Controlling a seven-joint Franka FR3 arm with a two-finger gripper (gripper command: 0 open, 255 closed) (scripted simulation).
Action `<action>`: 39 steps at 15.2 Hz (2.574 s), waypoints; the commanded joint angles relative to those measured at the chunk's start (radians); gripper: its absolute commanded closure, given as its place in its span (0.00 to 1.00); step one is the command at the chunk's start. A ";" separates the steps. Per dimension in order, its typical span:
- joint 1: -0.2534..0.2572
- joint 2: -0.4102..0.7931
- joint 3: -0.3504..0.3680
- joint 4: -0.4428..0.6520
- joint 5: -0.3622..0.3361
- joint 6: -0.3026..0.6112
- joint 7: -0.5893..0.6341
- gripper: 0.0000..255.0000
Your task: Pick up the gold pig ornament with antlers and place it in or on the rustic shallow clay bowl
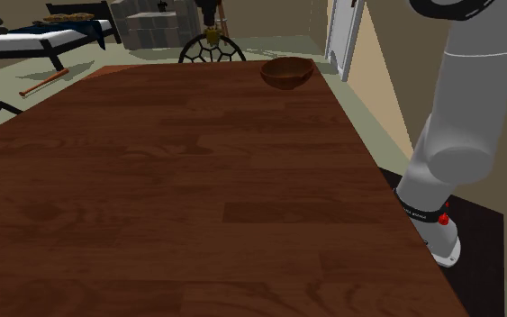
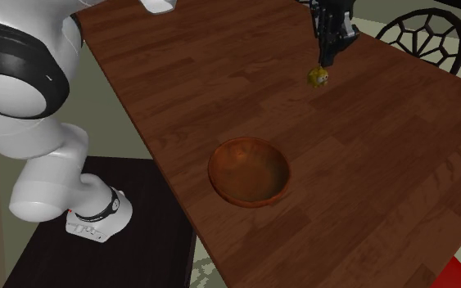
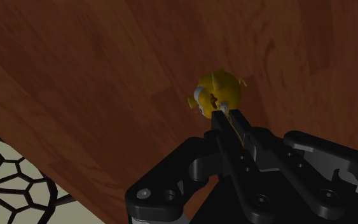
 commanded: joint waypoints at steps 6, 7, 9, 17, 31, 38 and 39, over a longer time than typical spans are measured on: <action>-0.077 -0.261 -0.056 -0.317 0.054 0.059 -0.119 1.00; -0.085 -0.292 -0.066 -0.350 0.059 0.061 -0.138 1.00; -0.101 -0.351 -0.089 -0.411 0.067 0.063 -0.176 1.00; -0.149 -0.531 -0.176 -0.590 0.071 0.060 -0.310 1.00; -0.151 -0.600 -0.175 -0.851 0.068 0.251 -0.313 1.00; -0.151 -0.605 -0.175 -0.875 0.068 0.270 -0.314 1.00; -0.151 -0.605 -0.175 -0.875 0.068 0.270 -0.314 1.00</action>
